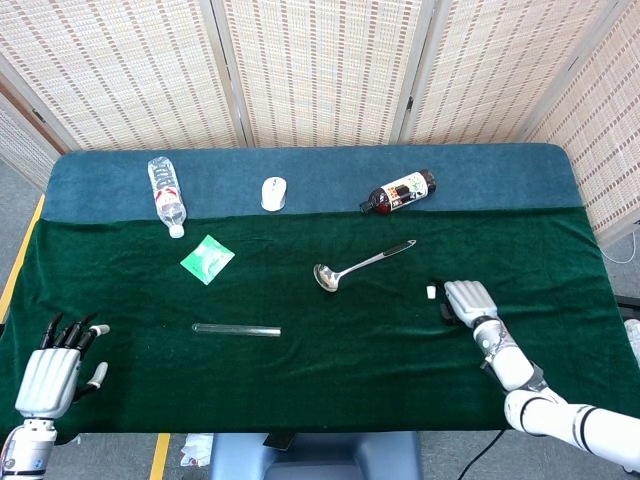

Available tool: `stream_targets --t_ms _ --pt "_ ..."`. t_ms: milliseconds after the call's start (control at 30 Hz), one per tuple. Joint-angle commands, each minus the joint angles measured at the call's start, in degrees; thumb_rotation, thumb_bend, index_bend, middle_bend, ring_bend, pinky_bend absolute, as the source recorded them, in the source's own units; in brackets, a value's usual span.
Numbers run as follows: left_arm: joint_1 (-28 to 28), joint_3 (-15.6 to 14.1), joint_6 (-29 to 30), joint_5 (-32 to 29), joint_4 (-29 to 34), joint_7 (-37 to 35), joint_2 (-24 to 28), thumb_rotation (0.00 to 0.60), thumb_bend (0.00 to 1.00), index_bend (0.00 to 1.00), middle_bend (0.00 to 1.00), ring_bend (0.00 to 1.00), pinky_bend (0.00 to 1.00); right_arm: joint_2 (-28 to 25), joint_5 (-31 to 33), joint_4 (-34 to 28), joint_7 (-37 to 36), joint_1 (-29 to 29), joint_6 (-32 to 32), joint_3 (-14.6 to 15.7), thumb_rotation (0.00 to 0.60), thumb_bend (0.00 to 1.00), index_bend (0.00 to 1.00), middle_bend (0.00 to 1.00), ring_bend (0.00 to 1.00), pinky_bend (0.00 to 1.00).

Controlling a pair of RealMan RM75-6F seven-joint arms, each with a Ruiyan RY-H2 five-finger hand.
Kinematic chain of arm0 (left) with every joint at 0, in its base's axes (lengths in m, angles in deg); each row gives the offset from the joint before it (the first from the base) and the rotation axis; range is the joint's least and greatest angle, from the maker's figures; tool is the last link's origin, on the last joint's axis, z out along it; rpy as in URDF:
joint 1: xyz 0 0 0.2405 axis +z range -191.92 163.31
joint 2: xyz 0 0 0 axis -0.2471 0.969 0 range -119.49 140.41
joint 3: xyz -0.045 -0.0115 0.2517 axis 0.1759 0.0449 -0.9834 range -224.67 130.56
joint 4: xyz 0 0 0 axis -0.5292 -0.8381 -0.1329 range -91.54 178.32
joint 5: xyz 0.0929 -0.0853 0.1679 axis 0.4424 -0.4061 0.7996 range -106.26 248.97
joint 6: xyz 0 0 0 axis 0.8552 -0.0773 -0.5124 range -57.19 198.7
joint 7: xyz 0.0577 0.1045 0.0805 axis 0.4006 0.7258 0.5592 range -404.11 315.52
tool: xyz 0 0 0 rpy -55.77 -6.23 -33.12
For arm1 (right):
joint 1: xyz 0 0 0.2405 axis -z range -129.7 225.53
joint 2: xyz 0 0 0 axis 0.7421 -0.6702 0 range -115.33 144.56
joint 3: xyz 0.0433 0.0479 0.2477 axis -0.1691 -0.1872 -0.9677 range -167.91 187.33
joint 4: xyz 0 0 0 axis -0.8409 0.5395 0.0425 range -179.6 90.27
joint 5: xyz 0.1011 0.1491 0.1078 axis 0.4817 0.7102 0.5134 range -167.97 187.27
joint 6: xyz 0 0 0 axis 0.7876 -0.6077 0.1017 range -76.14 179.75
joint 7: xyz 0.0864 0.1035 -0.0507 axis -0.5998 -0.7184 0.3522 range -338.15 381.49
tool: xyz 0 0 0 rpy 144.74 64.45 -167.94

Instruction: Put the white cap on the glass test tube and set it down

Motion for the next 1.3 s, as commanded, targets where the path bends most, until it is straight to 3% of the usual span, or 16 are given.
stream_targets --t_ms 33,533,933,1000,1067,1133,1300 --pt "0.0 0.0 -0.1 0.0 0.0 0.0 -0.1 0.600 0.40 0.30 0.19 0.22 0.01 -1.0 -1.4 -1.8 0.0 0.9 -1.6 0.8 0.600 0.68 0.20 0.86 1.00 1.00" --pt "0.0 -0.4 -0.1 0.4 -0.4 -0.5 -0.2 0.600 0.40 0.30 0.19 0.22 0.01 -3.2 -3.6 -7.6 1.9 2.8 -6.4 3.0 0.600 0.68 0.20 0.85 1.00 1.00" --pt "-0.1 -0.2 0.0 0.7 -0.4 -0.9 -0.1 0.600 0.40 0.30 0.19 0.22 0.01 -6.9 -9.2 -13.2 -0.4 6.0 -14.0 2.1 0.600 0.68 0.20 0.85 1.00 1.00" --pt "-0.2 -0.2 0.0 0.8 -0.3 -0.8 -0.1 0.600 0.40 0.30 0.19 0.22 0.01 -6.8 -9.5 -12.5 -0.2 6.3 -15.0 1.8 0.600 0.63 0.20 0.86 1.00 1.00" --pt "-0.3 -0.3 -0.1 0.9 -0.3 -0.7 -0.2 0.600 0.40 0.30 0.19 0.22 0.01 -6.3 -9.6 -11.6 0.6 6.3 -15.5 1.7 0.600 0.46 0.21 0.87 1.00 1.00" --pt "-0.3 -0.3 -0.1 0.9 -0.3 -0.7 -0.2 0.600 0.40 0.30 0.19 0.22 0.00 -5.4 -9.5 -10.2 1.3 6.1 -15.4 1.6 0.600 0.39 0.25 0.88 1.00 1.00" --pt "-0.2 -0.3 -0.2 0.7 -0.1 -0.3 0.0 0.600 0.40 0.29 0.19 0.22 0.01 -3.1 -8.9 -6.8 2.4 5.1 -13.8 1.3 0.600 0.39 0.33 0.90 1.00 1.00"
